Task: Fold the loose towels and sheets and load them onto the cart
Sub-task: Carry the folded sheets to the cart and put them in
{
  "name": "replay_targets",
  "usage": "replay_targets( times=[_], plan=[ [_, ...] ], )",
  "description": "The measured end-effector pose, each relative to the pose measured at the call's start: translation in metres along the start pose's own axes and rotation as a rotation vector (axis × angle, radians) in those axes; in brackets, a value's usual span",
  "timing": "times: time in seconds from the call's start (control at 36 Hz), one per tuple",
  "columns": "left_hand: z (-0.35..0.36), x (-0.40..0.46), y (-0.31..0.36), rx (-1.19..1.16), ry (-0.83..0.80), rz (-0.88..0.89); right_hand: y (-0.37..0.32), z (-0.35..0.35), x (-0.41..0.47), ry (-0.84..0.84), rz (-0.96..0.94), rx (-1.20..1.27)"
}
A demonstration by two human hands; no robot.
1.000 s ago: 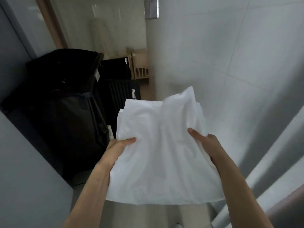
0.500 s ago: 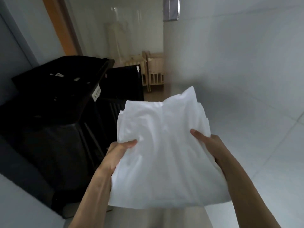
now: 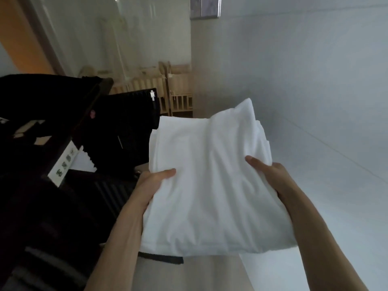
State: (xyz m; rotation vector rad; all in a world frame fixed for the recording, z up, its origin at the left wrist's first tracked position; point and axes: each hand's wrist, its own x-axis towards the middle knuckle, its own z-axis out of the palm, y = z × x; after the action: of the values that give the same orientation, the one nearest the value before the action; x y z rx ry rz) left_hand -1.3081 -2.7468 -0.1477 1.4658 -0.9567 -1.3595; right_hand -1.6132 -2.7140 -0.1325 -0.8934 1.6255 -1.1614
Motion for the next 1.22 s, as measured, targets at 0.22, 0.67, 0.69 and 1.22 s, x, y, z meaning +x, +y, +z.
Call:
replay_targets(
  times=[0.22, 0.67, 0.69, 1.22],
  plan=[
    [0.025, 0.129, 0.029, -0.028, 0.074, -0.008, -0.03, 0.038, 0.153, -0.064, 0.006, -0.012],
    [0.046, 0.305, 0.071, -0.245, 0.334, -0.074, -0.095, 0.156, 0.433, -0.391, 0.062, -0.071],
    [0.043, 0.316, 0.071, -0.249, 0.35, -0.077, -0.098, 0.166, 0.445, -0.409, 0.064, -0.082],
    [-0.064, 0.477, 0.061, -0.44, 0.696, -0.169, -0.134, 0.4, 0.6, -0.769, 0.048, -0.246]
  ],
)
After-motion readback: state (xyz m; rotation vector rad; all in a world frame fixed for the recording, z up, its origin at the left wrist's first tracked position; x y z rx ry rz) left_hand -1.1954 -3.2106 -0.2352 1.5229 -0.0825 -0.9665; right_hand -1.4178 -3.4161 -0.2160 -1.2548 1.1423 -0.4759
